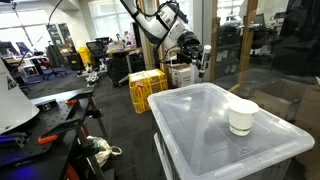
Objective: Put the marker inside the mug cup
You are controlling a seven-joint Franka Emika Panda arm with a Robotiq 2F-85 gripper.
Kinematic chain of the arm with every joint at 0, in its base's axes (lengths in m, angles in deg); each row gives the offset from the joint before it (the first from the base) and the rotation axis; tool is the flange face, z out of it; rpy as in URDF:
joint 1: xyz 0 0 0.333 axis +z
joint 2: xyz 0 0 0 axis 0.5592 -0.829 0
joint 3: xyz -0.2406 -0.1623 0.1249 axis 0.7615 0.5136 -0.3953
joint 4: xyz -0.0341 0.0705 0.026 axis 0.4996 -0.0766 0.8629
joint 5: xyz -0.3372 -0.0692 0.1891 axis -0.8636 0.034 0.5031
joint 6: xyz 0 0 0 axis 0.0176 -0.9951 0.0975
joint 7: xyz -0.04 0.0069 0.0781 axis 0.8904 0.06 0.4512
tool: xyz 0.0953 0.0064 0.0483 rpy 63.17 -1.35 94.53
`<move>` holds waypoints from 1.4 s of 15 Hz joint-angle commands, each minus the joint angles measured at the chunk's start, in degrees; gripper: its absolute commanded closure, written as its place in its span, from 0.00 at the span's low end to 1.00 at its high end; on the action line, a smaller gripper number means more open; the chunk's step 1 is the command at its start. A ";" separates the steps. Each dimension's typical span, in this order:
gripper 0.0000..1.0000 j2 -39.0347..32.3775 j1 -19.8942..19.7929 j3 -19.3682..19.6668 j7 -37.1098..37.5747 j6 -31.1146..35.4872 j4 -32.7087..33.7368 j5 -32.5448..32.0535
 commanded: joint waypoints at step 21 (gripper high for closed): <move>0.95 -8.46 -9.35 -4.57 0.32 1.59 6.65 -21.13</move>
